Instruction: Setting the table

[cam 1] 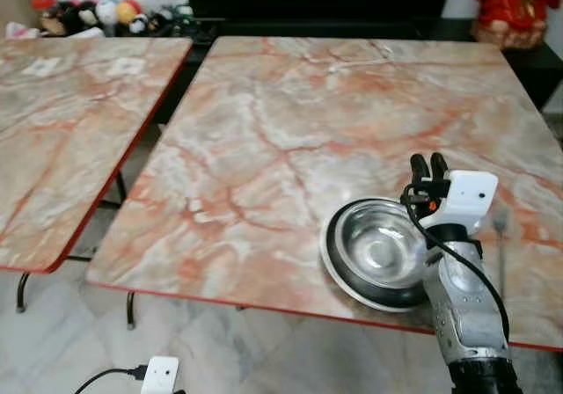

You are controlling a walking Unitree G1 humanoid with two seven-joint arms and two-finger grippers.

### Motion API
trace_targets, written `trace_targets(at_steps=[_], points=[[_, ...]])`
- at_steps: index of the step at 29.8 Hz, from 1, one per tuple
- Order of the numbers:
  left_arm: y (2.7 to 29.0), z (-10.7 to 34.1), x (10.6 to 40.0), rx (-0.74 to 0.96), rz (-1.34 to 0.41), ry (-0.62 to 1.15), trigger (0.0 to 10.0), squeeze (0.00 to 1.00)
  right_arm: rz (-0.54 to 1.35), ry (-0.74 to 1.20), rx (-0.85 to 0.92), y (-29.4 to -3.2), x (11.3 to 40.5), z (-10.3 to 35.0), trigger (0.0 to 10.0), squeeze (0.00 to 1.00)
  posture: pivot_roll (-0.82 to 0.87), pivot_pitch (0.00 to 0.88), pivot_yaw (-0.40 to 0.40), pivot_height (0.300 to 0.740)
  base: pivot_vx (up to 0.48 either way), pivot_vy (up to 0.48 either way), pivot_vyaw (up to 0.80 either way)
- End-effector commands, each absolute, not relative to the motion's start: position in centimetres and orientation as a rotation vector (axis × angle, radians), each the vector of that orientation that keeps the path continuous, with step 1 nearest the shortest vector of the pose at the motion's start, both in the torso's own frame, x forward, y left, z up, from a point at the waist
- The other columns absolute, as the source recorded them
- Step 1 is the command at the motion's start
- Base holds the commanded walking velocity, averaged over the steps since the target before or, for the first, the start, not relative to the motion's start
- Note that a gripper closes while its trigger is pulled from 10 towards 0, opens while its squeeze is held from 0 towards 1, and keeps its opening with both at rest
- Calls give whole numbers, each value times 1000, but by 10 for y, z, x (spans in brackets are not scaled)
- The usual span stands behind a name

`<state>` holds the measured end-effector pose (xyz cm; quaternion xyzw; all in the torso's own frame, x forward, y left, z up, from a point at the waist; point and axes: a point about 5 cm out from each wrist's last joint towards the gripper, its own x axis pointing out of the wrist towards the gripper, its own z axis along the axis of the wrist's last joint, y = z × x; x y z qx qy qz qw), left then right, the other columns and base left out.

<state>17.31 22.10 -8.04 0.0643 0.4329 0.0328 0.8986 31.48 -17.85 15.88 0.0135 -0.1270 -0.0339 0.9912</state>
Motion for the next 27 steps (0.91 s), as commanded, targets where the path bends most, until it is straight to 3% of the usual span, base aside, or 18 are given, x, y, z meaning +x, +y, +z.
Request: trace_targets(at_steps=[1,27], points=[[226,-83,166,146,73,926,10000,0,-72,-289,29,-176,315,166,10000,0,-107,84,71,740,0,480,0],[228,-85,160,153,70,939,10000,0,16,-333,28,-152,315,172,10000,0,-80,22,53,740,0,480,0]])
